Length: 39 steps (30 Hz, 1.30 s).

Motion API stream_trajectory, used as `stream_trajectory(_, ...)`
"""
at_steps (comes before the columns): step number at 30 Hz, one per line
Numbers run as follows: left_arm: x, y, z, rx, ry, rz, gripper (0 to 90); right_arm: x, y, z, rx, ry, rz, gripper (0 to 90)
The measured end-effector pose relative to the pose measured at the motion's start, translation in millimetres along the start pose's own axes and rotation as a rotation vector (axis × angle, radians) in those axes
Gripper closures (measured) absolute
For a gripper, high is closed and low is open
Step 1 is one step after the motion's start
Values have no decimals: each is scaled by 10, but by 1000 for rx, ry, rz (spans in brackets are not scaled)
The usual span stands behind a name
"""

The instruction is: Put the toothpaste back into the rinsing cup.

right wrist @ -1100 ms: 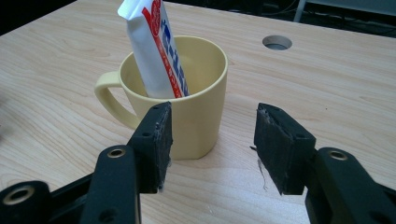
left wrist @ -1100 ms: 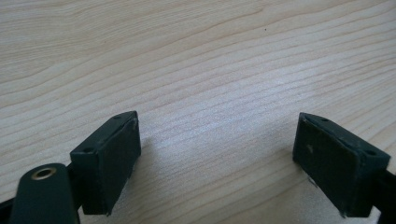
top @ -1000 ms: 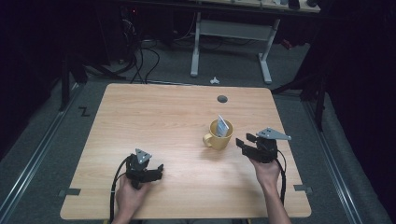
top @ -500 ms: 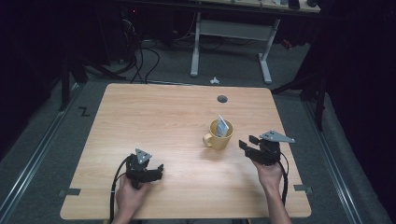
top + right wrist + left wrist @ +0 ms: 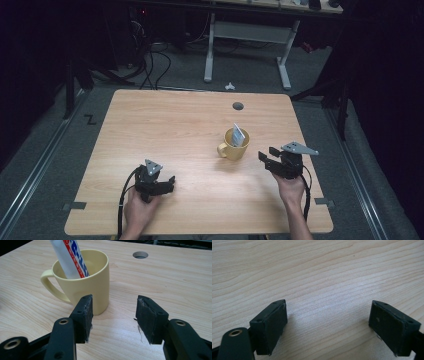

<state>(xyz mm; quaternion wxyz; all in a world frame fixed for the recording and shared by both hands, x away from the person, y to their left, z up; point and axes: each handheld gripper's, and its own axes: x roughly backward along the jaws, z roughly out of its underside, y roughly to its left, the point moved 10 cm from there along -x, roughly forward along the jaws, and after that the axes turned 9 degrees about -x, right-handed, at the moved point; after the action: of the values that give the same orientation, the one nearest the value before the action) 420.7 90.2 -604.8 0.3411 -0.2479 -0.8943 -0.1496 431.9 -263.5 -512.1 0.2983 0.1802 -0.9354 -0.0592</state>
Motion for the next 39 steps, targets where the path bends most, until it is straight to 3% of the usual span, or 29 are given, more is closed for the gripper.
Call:
stream_trajectory(23, 0, 0, 0, 0, 0, 0, 154, -16, -67, 138, -18, 23, 6, 479)
stream_trajectory(39, 0, 0, 0, 0, 0, 0, 153, -107, -154, 264, 5, 66, 60, 477)
